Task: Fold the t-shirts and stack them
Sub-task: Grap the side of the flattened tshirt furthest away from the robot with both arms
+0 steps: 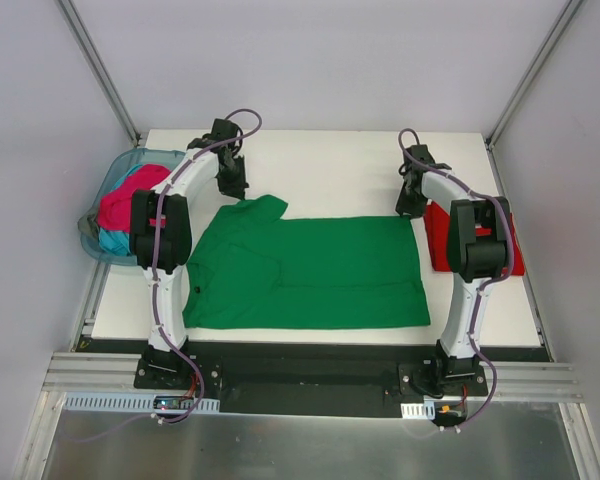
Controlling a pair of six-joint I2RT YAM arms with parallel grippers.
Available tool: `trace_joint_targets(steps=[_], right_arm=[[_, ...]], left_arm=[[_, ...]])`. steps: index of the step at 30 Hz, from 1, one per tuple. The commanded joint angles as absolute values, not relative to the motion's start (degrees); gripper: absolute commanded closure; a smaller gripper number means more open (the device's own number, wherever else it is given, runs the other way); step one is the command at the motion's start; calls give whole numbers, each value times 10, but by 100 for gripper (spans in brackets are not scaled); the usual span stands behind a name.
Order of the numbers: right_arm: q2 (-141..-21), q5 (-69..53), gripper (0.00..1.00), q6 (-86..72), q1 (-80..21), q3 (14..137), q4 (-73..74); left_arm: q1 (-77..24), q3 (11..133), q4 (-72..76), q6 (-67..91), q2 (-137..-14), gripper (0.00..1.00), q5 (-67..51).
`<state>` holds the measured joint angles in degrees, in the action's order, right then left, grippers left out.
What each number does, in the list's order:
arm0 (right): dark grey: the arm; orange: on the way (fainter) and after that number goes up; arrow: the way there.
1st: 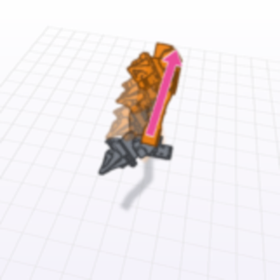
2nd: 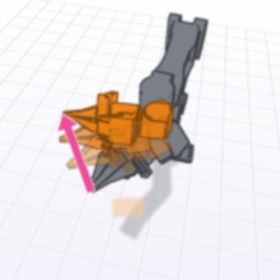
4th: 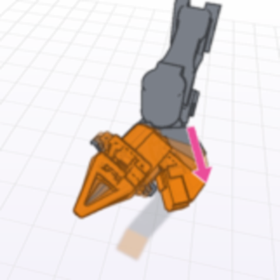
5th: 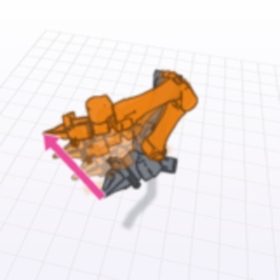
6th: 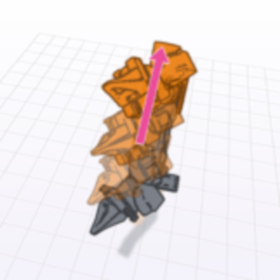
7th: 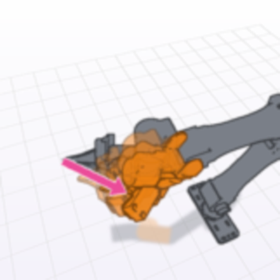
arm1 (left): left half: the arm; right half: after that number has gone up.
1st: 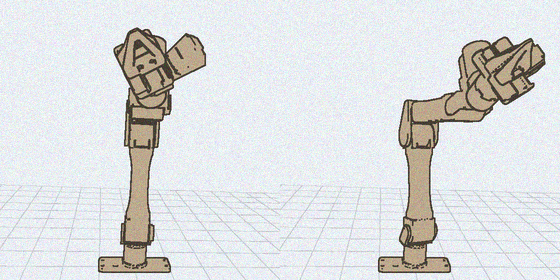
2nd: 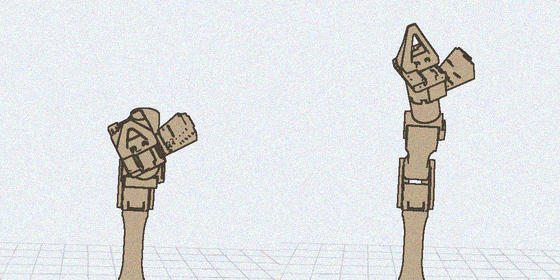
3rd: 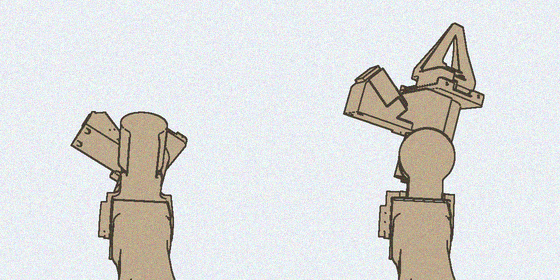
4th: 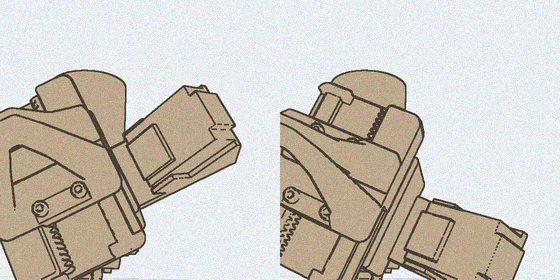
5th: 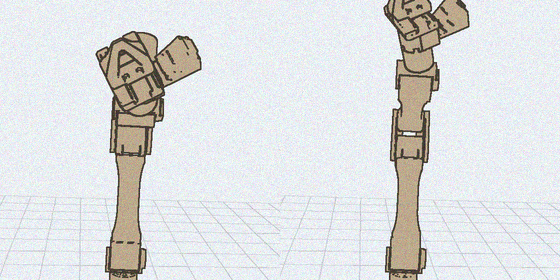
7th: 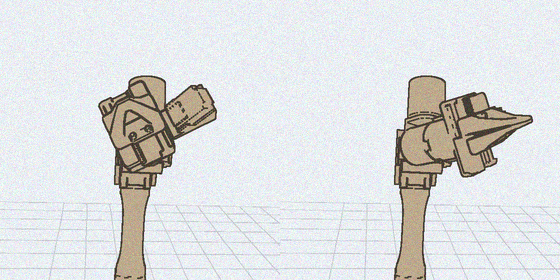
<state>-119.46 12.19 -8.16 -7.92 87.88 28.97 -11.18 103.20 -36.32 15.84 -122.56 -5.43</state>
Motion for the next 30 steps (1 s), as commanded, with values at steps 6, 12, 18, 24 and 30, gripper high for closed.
trace_joint_targets(steps=[6,12,18,24,30], right_arm=[[-1209,96,82,-82,-73,892,291],[-1166,93,99,-74,-74,857,276],[-1116,55,99,-63,-76,804,253],[-1055,33,99,-64,-81,733,231],[-995,33,99,-58,-80,673,229]], left_arm=[[-113,1027,-364,158,-1187,100,-71],[-113,987,-352,165,-1147,100,-76],[-113,877,-298,184,-1072,100,-112],[-116,748,-242,213,-973,100,-129],[-116,617,-195,236,-844,100,-131]])
